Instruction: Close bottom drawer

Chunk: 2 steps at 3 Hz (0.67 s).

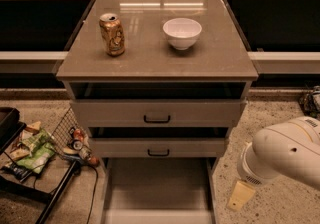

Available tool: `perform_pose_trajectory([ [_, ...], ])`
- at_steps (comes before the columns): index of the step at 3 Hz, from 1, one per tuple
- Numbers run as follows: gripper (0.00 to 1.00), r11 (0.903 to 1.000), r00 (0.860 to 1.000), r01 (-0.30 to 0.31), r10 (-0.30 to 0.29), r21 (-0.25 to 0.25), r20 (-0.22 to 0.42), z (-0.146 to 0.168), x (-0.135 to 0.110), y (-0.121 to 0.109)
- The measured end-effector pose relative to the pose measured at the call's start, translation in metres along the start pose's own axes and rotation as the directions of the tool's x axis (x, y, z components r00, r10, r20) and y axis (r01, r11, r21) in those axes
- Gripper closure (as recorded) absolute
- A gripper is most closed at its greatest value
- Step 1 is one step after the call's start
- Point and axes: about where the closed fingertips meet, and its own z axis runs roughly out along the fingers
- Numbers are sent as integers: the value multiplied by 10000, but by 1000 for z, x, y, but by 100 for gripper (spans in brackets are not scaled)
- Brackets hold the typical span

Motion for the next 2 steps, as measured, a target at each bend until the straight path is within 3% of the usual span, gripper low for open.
perform_pose_trajectory([
  [1, 18, 9975, 9988, -453, 443, -545, -196, 55, 20, 23],
  [2, 49, 9815, 9897, -1312, 1217, -1394, -749, 150, 69, 82],
])
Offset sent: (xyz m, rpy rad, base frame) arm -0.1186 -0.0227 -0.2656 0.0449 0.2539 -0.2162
